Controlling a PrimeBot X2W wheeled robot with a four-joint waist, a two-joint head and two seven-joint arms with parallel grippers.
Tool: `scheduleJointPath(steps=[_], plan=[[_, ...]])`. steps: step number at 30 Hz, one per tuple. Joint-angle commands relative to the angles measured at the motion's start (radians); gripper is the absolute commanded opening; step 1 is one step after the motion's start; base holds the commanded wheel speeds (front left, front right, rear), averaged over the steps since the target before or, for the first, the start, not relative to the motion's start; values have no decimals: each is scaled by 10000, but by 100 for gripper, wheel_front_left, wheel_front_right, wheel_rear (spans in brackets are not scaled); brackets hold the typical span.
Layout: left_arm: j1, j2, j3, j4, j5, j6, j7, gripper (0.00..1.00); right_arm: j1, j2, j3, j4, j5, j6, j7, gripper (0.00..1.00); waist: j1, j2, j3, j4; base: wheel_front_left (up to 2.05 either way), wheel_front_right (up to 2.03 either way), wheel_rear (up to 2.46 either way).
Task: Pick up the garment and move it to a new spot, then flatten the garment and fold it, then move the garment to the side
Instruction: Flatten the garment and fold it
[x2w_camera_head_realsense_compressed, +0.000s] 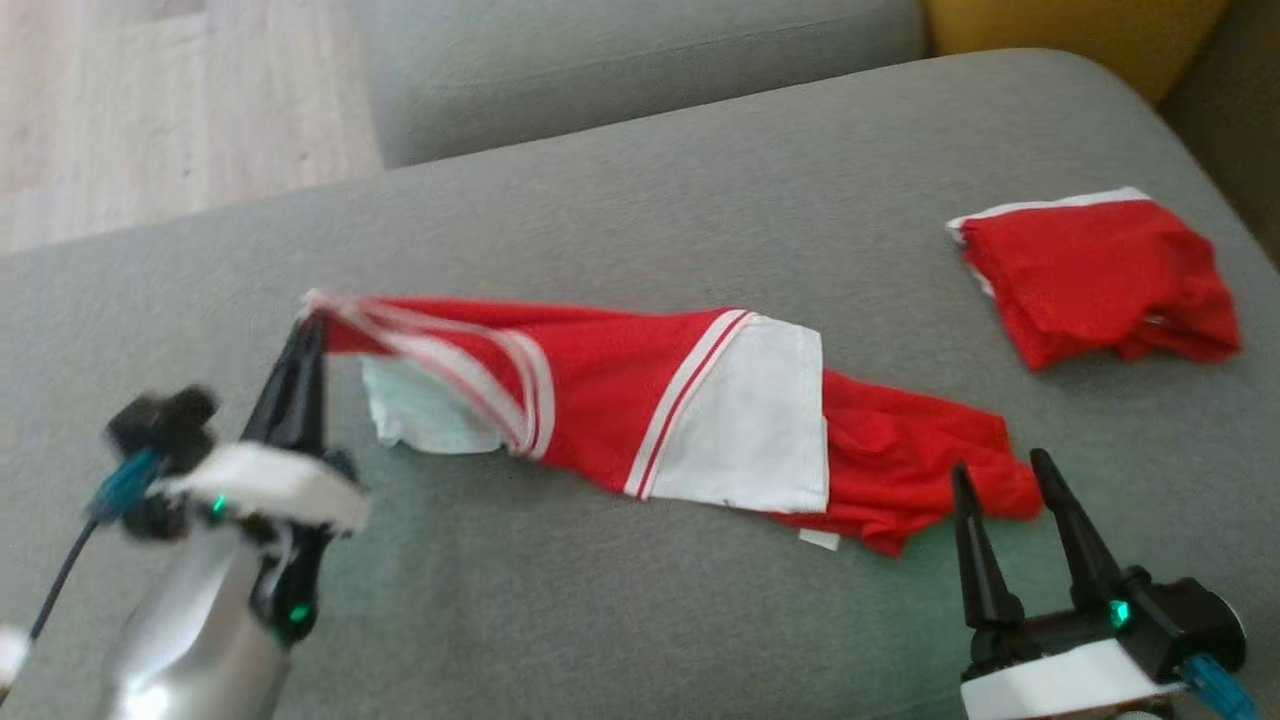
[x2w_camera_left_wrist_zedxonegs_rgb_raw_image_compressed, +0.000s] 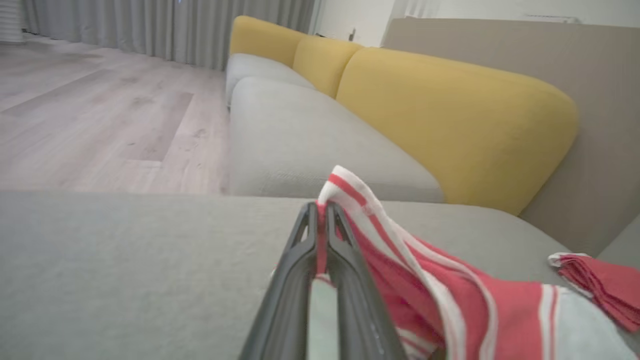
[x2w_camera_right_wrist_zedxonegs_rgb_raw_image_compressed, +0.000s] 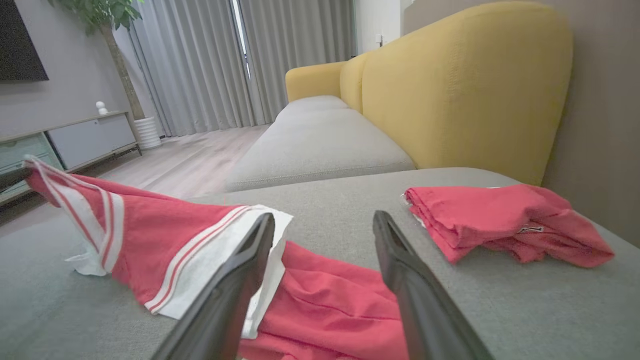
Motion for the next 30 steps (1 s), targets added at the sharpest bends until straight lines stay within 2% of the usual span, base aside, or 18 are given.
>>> scheduleJointPath(steps=[1, 8, 9, 11, 14, 16, 19, 24, 30], plan=[[-314, 401, 796, -489, 188, 116, -66, 0, -334, -26, 243, -273, -86, -6, -36, 100, -2, 0, 180, 263, 0, 0, 0], [1328, 417, 2594, -1157, 1294, 239, -66, 0, -376, -54, 322, -208, -137, -6, -36, 100, -2, 0, 191, 609, 0, 0, 0], [1455, 336, 2780, -1198, 1375, 230, -66, 16, -396, -68, 323, -204, -136, -6, -36, 100, -2, 0, 191, 636, 0, 0, 0], [1622, 195, 3058, -1251, 1589, 244, -66, 100, -429, -92, 326, -196, -135, -6, -36, 100, -2, 0, 194, 673, 0, 0, 0], [1663, 69, 3396, -1702, 2318, 478, -66, 100, -471, -110, 348, -197, -133, -6, -36, 100, -2, 0, 227, 680, 0, 0, 0], [1668, -12, 3517, -2296, 3074, 784, -66, 100, -494, -119, 383, -210, -130, -6, -36, 100, -2, 0, 280, 644, 0, 0, 0], [1816, -291, 3243, -3459, 4296, 1109, -66, 100, -531, -118, 431, -212, -126, -6, -36, 100, -2, 0, 380, 513, 0, 0, 0], [2204, -967, 1305, -4297, 5983, 755, -66, 100, -559, -81, 398, -234, -107, -6, -36, 100, -2, 0, 578, 350, 0, 0, 0], [1735, -1987, -1311, -2913, 7067, 161, -19, 100, -801, -41, 506, -223, -93, -6, -36, 100, -2, 0, 916, 179, 0, 0, 0]])
